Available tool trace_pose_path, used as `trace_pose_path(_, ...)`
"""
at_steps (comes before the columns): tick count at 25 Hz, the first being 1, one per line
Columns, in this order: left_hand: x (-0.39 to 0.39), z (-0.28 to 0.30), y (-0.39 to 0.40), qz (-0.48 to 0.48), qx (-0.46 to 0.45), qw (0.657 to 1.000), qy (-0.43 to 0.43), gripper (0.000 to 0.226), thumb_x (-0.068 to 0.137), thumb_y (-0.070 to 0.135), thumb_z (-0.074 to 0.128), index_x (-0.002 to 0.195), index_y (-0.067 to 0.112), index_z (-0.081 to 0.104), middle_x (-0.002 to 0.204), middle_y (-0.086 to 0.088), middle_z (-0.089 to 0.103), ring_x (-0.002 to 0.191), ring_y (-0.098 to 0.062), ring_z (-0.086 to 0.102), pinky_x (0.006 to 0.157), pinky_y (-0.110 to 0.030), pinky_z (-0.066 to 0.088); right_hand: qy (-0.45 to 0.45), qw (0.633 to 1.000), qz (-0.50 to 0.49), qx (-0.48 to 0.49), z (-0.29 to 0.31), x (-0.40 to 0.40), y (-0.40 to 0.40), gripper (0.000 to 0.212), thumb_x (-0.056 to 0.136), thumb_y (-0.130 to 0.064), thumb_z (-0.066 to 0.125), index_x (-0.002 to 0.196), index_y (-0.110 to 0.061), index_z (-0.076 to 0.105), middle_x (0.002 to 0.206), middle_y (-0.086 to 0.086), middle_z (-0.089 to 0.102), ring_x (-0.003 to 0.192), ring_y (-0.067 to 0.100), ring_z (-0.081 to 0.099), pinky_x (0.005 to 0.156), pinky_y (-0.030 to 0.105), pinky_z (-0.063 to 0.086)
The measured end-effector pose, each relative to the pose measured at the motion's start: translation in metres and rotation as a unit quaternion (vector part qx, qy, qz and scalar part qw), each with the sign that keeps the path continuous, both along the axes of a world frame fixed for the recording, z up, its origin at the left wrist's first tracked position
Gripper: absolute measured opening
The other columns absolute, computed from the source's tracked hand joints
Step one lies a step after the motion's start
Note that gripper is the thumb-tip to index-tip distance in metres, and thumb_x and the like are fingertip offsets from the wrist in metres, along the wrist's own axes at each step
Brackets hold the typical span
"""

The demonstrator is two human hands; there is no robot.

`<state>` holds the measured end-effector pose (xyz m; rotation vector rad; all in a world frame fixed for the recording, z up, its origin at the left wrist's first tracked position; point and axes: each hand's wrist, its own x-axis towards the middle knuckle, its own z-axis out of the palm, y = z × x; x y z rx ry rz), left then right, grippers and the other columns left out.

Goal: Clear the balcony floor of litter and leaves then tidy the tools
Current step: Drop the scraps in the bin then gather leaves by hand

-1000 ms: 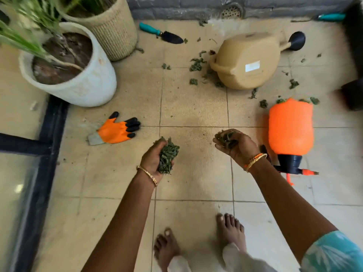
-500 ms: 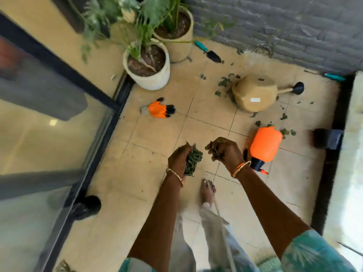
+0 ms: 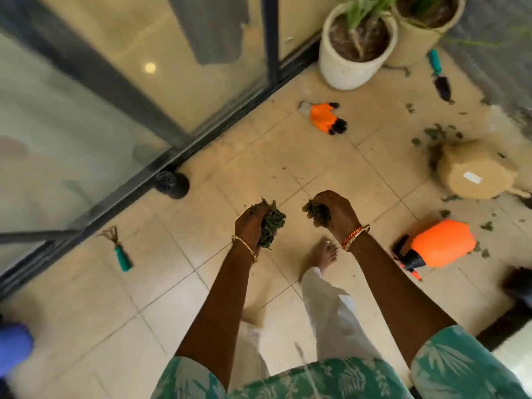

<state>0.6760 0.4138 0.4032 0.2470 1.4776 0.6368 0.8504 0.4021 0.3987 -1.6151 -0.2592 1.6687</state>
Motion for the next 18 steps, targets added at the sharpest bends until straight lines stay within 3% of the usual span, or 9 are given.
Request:
trace_pose_path(5, -0.134, 0.009, -0.055, 0.11, -0.002, 0.994, 0.027, 0.018, 0.092, 0.013, 0.057, 0.078, 0.006, 0.065, 0.057, -0.008, 0.066, 0.038, -0.015, 0.054, 0.038, -0.017, 0.039, 0.0, 0.988, 0.157, -0.003, 0.014, -0.133, -0.007, 0.018, 0.092, -0.002, 0.051, 0.083, -0.007, 0.066, 0.062, 0.005, 0.065, 0.049, 0.011, 0.055, 0.042, 0.019, 0.041)
trace_pose_path(11, -0.3, 0.044, -0.139, 0.238, 0.015, 0.971, 0.011, 0.021, 0.095, 0.017, 0.053, 0.085, 0.002, 0.064, 0.068, -0.014, 0.067, 0.043, -0.014, 0.06, 0.038, -0.016, 0.04, 0.026, 0.955, 0.288, -0.061, 0.044, -0.321, -0.06, 0.019, 0.091, -0.017, 0.058, 0.075, -0.009, 0.064, 0.06, 0.004, 0.06, 0.053, 0.013, 0.054, 0.044, 0.019, 0.041)
trace_pose_path(18, -0.453, 0.072, -0.227, 0.429, 0.01, 0.901, -0.06, 0.028, 0.099, 0.028, 0.044, 0.083, 0.01, 0.06, 0.058, -0.004, 0.068, 0.044, -0.01, 0.058, 0.039, -0.015, 0.038, 0.064, 0.915, 0.38, -0.117, 0.075, -0.507, -0.115, 0.017, 0.089, -0.015, 0.058, 0.074, -0.009, 0.062, 0.055, 0.002, 0.061, 0.052, 0.013, 0.052, 0.046, 0.02, 0.04)
